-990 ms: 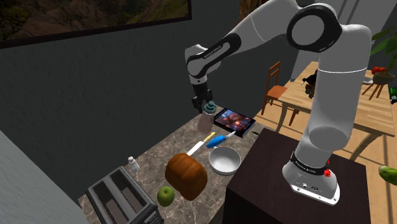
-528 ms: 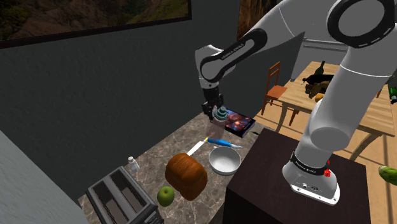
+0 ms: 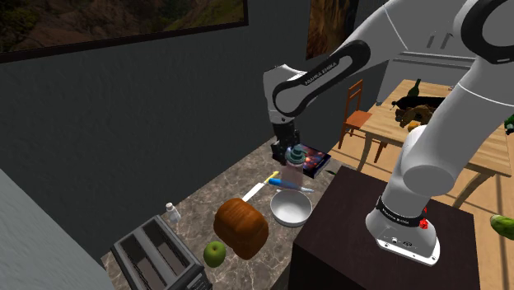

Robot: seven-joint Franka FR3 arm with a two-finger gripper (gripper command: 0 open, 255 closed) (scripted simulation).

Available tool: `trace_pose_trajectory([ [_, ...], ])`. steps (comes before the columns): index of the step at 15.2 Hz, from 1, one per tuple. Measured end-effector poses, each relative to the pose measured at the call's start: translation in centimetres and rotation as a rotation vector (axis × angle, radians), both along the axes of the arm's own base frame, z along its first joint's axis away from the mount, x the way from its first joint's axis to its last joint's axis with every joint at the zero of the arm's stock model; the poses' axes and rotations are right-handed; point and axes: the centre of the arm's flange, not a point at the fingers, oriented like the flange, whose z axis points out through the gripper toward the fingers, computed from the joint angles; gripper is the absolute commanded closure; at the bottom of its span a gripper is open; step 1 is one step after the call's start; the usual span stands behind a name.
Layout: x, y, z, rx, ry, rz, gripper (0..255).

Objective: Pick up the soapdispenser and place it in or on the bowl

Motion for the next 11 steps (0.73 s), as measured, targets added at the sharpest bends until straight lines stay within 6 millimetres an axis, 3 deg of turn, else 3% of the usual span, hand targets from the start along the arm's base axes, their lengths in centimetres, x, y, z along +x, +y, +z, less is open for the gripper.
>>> trace_pose_trajectory([
  [11,-0.1,0.1,-5.7,0.0,0.0,0.0,255],
])
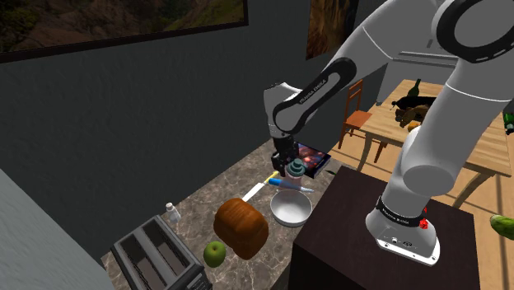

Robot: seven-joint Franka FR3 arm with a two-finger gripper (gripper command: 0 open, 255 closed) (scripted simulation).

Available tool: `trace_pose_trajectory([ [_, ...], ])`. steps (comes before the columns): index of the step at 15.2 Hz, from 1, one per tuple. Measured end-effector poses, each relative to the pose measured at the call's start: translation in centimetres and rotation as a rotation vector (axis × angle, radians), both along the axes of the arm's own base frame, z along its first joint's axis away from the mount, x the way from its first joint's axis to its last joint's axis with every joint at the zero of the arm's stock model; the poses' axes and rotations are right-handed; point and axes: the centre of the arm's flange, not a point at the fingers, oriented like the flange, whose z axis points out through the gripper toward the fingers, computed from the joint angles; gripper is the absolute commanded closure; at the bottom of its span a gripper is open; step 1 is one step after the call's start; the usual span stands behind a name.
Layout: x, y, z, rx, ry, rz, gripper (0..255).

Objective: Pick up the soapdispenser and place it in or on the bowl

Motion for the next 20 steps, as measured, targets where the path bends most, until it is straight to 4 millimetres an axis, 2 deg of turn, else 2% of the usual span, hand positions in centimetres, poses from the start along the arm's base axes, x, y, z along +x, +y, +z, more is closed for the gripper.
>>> trace_pose_trajectory([
  [7,0.2,0.0,-3.7,0.0,0.0,0.0,255],
  [14,0.1,0.0,-4.2,0.0,0.0,0.0,255],
  [15,0.1,0.0,-4.2,0.0,-0.001,0.0,0],
  [20,0.1,0.0,-4.2,0.0,-0.001,0.0,0],
])
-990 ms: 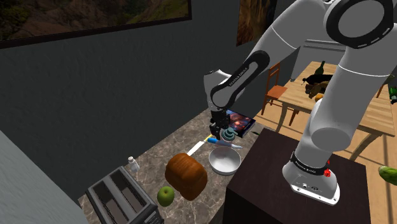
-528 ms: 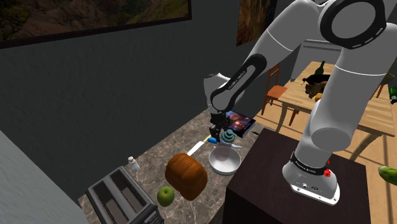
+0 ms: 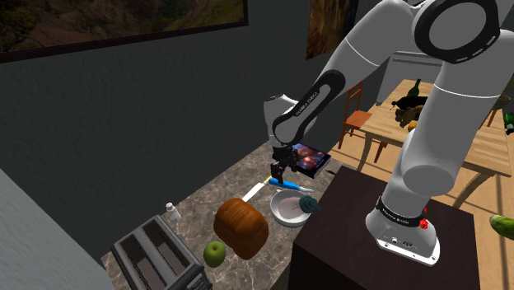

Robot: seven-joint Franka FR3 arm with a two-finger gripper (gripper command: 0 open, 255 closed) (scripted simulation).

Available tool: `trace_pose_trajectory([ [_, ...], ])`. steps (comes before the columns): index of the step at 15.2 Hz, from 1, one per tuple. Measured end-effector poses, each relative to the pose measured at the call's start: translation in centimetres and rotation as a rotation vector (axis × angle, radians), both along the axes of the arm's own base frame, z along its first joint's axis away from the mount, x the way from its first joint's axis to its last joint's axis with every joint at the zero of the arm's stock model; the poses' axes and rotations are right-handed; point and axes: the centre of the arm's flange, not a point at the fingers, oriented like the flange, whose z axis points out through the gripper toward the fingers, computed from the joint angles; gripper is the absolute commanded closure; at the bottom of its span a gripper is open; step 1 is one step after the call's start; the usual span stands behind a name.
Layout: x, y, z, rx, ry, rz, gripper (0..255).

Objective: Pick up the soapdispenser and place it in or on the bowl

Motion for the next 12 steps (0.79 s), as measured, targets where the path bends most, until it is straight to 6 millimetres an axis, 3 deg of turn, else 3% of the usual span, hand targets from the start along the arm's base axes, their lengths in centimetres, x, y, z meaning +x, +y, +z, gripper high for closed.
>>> trace_pose_trajectory([
  [2,0.2,0.0,0.6,0.0,-0.001,0.0,0],
  [6,1.0,0.0,4.3,0.0,-0.001,0.0,0],
  [12,1.1,-0.1,4.9,0.0,0.0,0.0,0],
])
